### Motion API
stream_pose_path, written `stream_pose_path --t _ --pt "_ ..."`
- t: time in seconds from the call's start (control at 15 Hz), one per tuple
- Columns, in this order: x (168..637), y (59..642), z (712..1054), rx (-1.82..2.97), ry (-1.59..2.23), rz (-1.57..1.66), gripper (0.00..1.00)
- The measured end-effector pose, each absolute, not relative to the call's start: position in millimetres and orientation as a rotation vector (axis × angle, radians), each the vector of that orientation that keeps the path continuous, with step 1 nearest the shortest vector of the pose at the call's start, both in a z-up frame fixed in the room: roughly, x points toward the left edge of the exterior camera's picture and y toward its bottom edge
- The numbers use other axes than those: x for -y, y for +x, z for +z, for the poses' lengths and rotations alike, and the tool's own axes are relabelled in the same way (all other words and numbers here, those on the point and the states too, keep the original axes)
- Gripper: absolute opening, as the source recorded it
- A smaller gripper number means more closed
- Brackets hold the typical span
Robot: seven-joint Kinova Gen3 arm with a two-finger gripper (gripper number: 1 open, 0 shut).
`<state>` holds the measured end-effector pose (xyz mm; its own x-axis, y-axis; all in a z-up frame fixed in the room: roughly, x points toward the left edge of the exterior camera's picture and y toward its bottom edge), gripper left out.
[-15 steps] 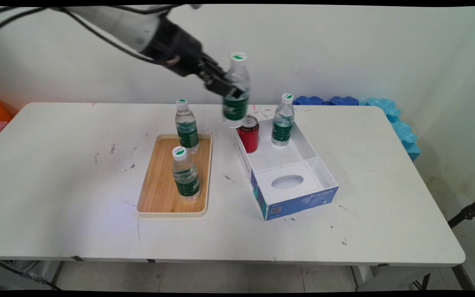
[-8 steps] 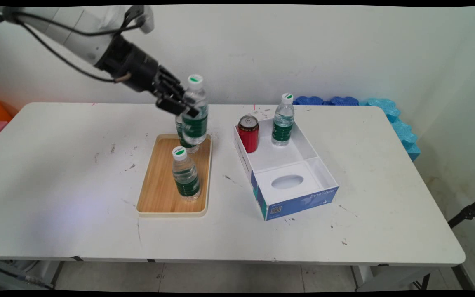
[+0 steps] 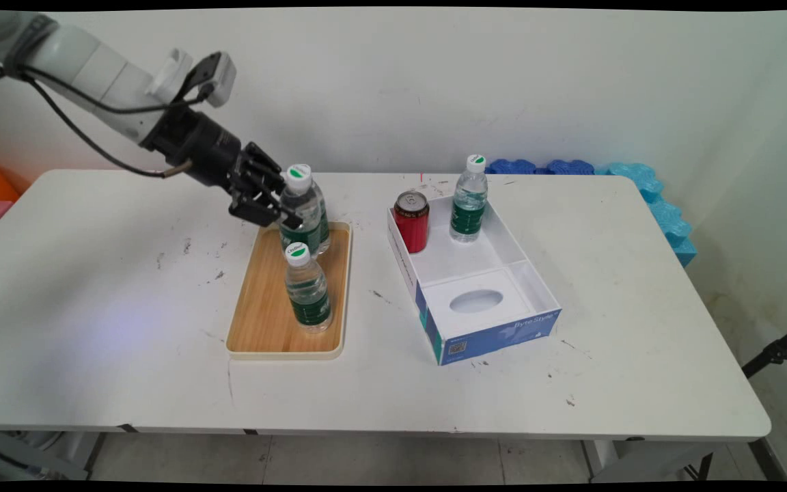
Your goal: Place the picked object on the tray
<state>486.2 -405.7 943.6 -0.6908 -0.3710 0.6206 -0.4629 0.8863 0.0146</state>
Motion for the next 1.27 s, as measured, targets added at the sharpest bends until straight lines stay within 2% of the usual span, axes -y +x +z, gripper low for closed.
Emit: stream_pose_path --t 0.67,1.0,1.07,1.27 --pt "411.3 508.5 889.3 2.438 0.445 0.202 0.0" --pt "413.0 513.1 874.2 2.442 0.422 0.205 0.0" --pt "413.5 513.7 871.6 2.44 0.419 0.207 1.0" --pt "415.6 516.1 864.8 2.437 0.415 0.216 1.0"
